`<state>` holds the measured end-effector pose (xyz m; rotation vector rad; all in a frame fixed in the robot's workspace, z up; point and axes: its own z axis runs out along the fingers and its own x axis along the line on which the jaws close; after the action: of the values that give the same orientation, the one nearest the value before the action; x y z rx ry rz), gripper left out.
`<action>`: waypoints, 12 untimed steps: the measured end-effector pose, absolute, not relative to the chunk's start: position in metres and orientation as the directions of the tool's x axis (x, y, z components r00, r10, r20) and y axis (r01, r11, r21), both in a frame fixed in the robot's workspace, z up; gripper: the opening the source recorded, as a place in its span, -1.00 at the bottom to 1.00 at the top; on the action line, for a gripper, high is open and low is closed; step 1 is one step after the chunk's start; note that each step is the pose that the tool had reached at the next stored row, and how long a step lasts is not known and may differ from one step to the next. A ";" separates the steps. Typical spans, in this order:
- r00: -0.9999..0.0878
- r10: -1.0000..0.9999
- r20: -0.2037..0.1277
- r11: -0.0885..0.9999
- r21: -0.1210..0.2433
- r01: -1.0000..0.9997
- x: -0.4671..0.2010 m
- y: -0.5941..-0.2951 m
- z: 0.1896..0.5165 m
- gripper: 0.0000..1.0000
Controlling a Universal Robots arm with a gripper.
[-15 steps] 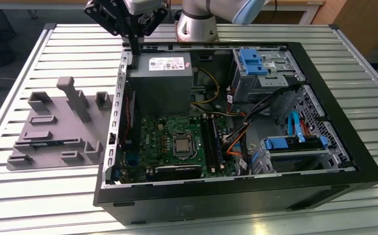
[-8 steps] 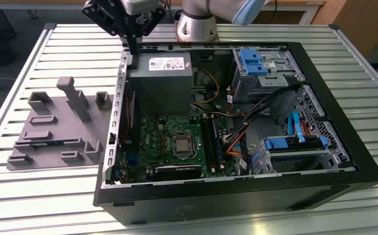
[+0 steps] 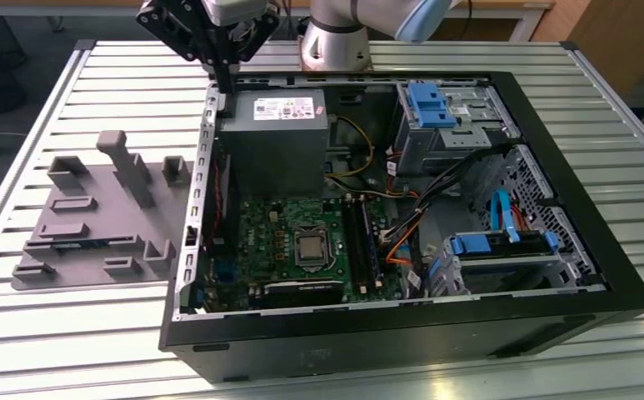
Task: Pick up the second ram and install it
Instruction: 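Reach for the second ram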
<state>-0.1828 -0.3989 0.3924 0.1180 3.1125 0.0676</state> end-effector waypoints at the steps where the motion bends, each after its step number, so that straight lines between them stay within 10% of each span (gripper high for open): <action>1: -0.997 0.076 -0.024 0.996 0.044 0.075 -0.183 -0.399 0.392 -0.79; 12: -0.997 0.076 -0.024 0.996 0.044 0.075 -0.187 -0.399 0.392 -0.79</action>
<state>-0.1874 -0.3989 0.3921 0.1181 3.1125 0.0676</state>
